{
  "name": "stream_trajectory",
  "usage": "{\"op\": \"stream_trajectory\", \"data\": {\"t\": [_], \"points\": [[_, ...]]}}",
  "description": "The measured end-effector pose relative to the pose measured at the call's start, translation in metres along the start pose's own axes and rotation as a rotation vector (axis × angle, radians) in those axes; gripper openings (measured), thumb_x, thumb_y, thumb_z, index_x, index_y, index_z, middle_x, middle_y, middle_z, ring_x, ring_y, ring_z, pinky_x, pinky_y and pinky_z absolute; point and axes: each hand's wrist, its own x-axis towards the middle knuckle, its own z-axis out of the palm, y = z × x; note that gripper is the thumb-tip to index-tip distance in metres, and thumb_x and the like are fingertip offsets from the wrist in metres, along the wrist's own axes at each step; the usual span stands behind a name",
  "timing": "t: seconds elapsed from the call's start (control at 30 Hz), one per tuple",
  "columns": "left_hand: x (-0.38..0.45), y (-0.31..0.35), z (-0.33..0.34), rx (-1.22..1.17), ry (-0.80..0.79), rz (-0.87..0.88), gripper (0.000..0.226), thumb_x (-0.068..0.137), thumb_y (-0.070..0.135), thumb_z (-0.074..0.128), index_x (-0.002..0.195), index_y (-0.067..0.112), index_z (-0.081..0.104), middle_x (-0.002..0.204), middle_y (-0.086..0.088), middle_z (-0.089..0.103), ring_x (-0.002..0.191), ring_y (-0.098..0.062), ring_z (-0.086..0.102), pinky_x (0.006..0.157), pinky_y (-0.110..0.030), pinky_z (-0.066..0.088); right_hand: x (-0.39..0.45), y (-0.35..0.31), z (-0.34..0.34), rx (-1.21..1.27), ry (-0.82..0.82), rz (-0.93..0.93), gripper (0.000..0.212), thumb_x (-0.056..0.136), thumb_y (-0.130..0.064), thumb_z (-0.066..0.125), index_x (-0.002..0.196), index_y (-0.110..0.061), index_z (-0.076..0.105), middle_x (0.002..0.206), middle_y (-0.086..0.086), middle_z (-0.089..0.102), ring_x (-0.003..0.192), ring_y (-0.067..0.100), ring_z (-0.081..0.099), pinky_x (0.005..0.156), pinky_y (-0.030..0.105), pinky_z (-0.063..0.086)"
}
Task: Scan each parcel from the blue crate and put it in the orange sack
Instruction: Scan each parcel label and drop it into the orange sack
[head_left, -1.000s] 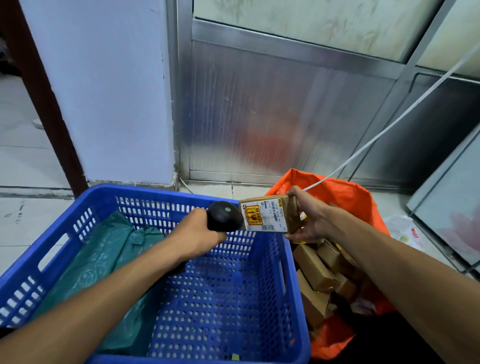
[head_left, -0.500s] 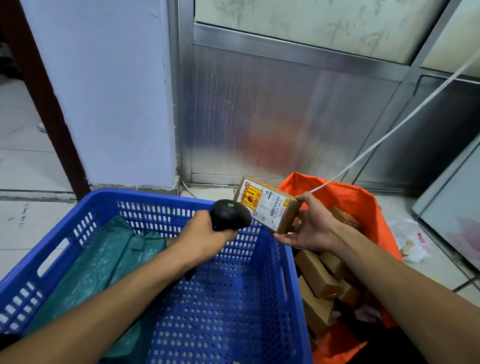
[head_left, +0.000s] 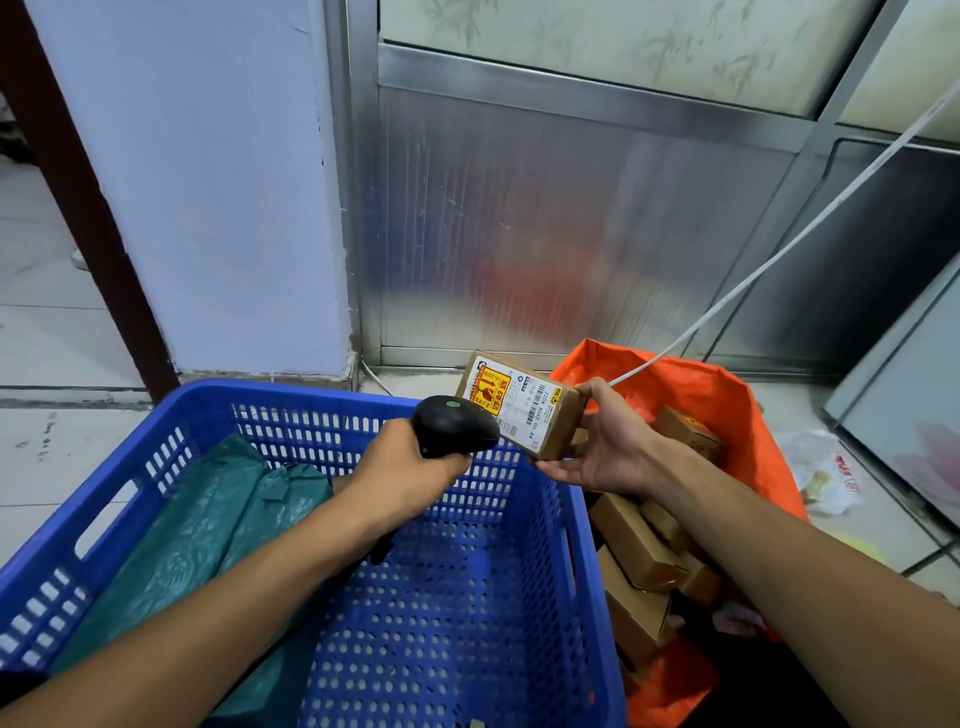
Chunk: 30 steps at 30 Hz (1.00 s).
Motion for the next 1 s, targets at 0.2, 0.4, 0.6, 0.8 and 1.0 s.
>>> {"op": "stream_trajectory", "data": {"t": [0.2, 0.4, 0.6, 0.8, 1.0], "points": [[-0.002, 0.001, -0.003, -0.027, -0.026, -0.005, 0.004, 0.086, 0.017, 0.072, 0.087, 0.013, 0.072, 0.071, -0.007, 0.066, 0.066, -0.016, 0.061, 0.071, -0.036, 0.051, 0.003, 0.002, 0.0, -0.035, 0.0, 0.014, 0.052, 0.088, -0.043, 0.051, 0.129, -0.01, 0.054, 0.123, 0.027, 0.06, 0.093, 0.042, 0.066, 0.078, 0.044, 0.057], [-0.005, 0.003, -0.004, -0.037, -0.044, -0.009, 0.002, 0.087, 0.015, 0.072, 0.087, 0.013, 0.071, 0.067, -0.004, 0.063, 0.065, -0.017, 0.06, 0.07, -0.036, 0.049, 0.006, 0.003, 0.001, -0.047, -0.003, 0.019, 0.053, 0.089, -0.044, 0.051, 0.13, -0.01, 0.054, 0.125, 0.029, 0.059, 0.092, 0.043, 0.067, 0.076, 0.044, 0.058], [-0.005, 0.004, -0.005, -0.052, -0.057, -0.038, 0.004, 0.087, 0.009, 0.071, 0.085, 0.013, 0.071, 0.058, 0.002, 0.062, 0.057, -0.011, 0.058, 0.061, -0.029, 0.047, 0.011, 0.004, 0.0, -0.056, -0.001, 0.02, 0.053, 0.088, -0.044, 0.052, 0.129, -0.011, 0.055, 0.125, 0.029, 0.058, 0.095, 0.043, 0.067, 0.076, 0.043, 0.059], [-0.005, 0.003, -0.006, -0.067, -0.055, -0.057, 0.004, 0.088, 0.01, 0.072, 0.088, 0.014, 0.071, 0.058, 0.005, 0.063, 0.057, -0.01, 0.059, 0.058, -0.026, 0.045, 0.012, 0.004, -0.001, -0.063, -0.001, 0.018, 0.052, 0.088, -0.044, 0.053, 0.127, -0.011, 0.056, 0.125, 0.029, 0.059, 0.097, 0.044, 0.066, 0.076, 0.043, 0.059], [-0.006, 0.004, -0.006, -0.071, -0.058, -0.063, 0.002, 0.088, 0.01, 0.072, 0.088, 0.012, 0.072, 0.056, 0.004, 0.063, 0.055, -0.009, 0.058, 0.057, -0.026, 0.046, 0.015, 0.004, -0.003, -0.093, 0.009, 0.017, 0.049, 0.089, -0.044, 0.053, 0.123, -0.01, 0.058, 0.127, 0.028, 0.058, 0.105, 0.044, 0.065, 0.08, 0.044, 0.058]]}}
